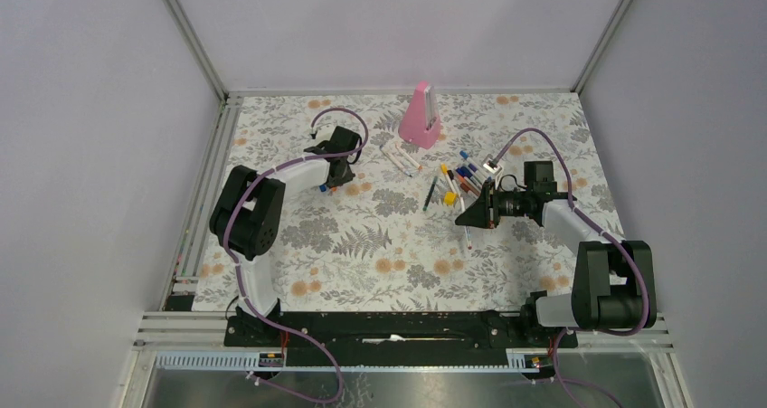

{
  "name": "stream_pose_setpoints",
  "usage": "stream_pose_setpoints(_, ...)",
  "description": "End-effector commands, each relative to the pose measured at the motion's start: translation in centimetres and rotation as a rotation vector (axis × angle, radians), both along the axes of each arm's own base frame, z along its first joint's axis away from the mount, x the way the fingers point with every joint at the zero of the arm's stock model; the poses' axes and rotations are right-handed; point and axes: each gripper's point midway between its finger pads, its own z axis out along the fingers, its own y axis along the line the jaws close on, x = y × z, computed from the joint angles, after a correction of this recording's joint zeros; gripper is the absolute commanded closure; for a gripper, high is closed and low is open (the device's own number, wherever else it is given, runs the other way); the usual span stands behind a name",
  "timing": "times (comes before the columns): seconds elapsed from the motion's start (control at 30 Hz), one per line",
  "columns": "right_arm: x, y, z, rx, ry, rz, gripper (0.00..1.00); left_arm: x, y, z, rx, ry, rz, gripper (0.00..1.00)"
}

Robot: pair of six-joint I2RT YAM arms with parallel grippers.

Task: Open the pen caps
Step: Place the pen cap at the center of the board, then place the pen at the center of the board.

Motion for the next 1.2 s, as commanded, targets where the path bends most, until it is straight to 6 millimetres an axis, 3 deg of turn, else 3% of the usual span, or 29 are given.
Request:
stream_pose_setpoints(0.0, 0.9, -0.2, 0.9, -0.003, -0.051, -0.001, 1.00, 1.6, -0.5, 3.7, -0.045, -0.093, -0.011, 0.75)
stream_pose_setpoints(0.33, 1.4, -0.9, 1.0, -0.012, -0.061, -0.032, 1.00, 1.0, -0.2, 8.6, -0.081, -0.186, -0.025, 0.67)
stream_pose_setpoints(0.53, 1.7, -1.5, 0.9, -0.055, -0.090, -0.042, 1.00, -0.5, 0.2, 11.3, -0.111, -0.229, -0.042, 0.60)
stream_pose_setpoints(0.63, 2.0, -1.7, 0.9, -0.081, -0.111, -0.052, 1.00, -1.8, 0.6, 12.4, -0.133, -0.253, -0.062, 0.50)
stream_pose_setpoints(0.73, 2.6, -1.9, 1.2, -0.102, -0.130, -0.062, 1.00, -3.5, 0.7, 13.1, -0.166, -0.267, -0.130, 0.31)
stream_pose_setpoints(0.83, 3.7, -2.2, 1.3, -0.167, -0.156, -0.073, 1.00, -5.3, 0.5, 13.6, -0.211, -0.298, -0.237, 0.05)
stream_pose_setpoints(0.87, 4.0, -2.1, 1.2, -0.201, -0.166, -0.061, 1.00, -5.9, 0.5, 13.7, -0.224, -0.308, -0.264, 0.02)
stream_pose_setpoints(1.0, 5.7, -1.7, 0.7, -0.362, -0.188, 0.003, 1.00, -7.7, 1.1, 13.9, -0.244, -0.319, -0.332, 0.01)
stream_pose_setpoints(1.17, 10.0, -1.1, 1.2, -0.554, -0.249, 0.046, 1.00, -8.8, 1.5, 14.5, -0.200, -0.306, -0.430, 0.01)
